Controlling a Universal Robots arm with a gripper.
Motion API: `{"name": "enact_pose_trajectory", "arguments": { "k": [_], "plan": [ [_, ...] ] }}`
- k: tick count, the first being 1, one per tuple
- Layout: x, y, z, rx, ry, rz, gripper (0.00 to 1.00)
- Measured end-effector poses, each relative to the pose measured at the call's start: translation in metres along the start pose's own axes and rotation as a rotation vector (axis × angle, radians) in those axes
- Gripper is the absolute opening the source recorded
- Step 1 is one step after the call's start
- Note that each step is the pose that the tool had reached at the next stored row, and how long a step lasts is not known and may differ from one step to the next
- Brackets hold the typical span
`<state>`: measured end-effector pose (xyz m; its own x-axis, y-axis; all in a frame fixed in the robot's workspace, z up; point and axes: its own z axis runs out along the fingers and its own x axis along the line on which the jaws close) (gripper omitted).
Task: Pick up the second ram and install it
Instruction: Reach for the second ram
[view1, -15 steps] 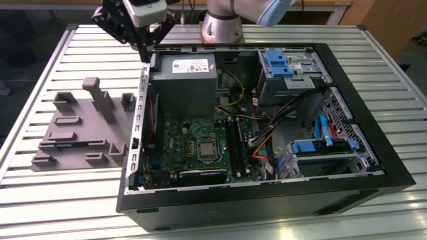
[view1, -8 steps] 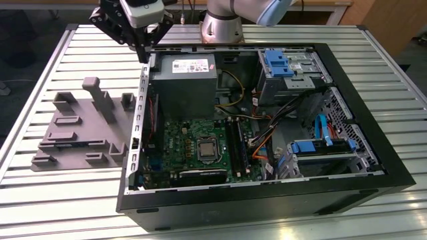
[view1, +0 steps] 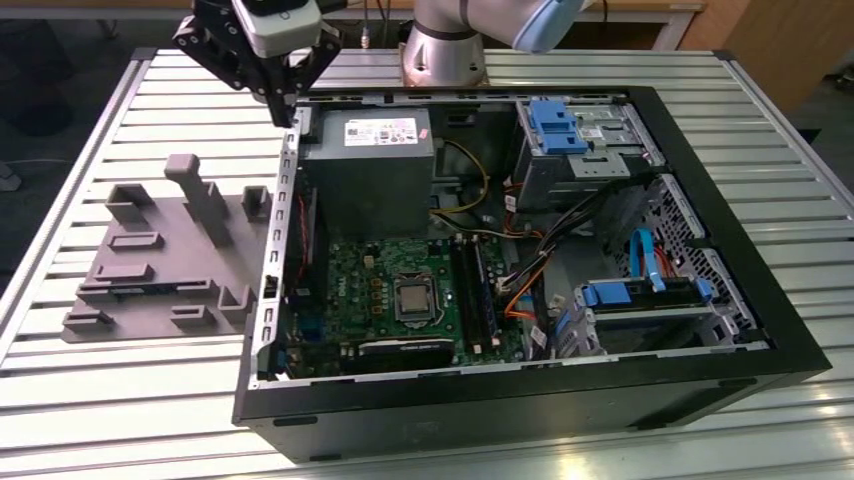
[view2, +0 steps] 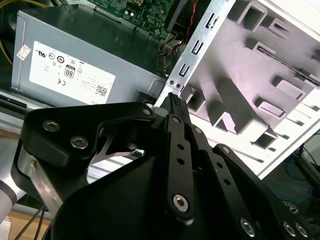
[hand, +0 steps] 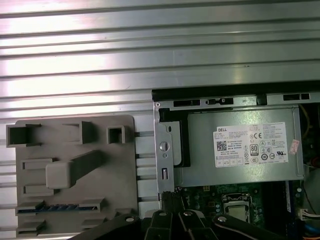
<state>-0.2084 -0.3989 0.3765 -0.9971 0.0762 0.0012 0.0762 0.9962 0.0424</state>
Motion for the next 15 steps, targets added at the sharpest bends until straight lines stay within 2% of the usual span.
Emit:
{"name": "enact_pose_trajectory", "arguments": {
  "k": [15],
  "plan": [
    [0.0092, -0.0008, 0.0019, 0.0002, 0.0029, 0.000, 0.13]
  ]
}}
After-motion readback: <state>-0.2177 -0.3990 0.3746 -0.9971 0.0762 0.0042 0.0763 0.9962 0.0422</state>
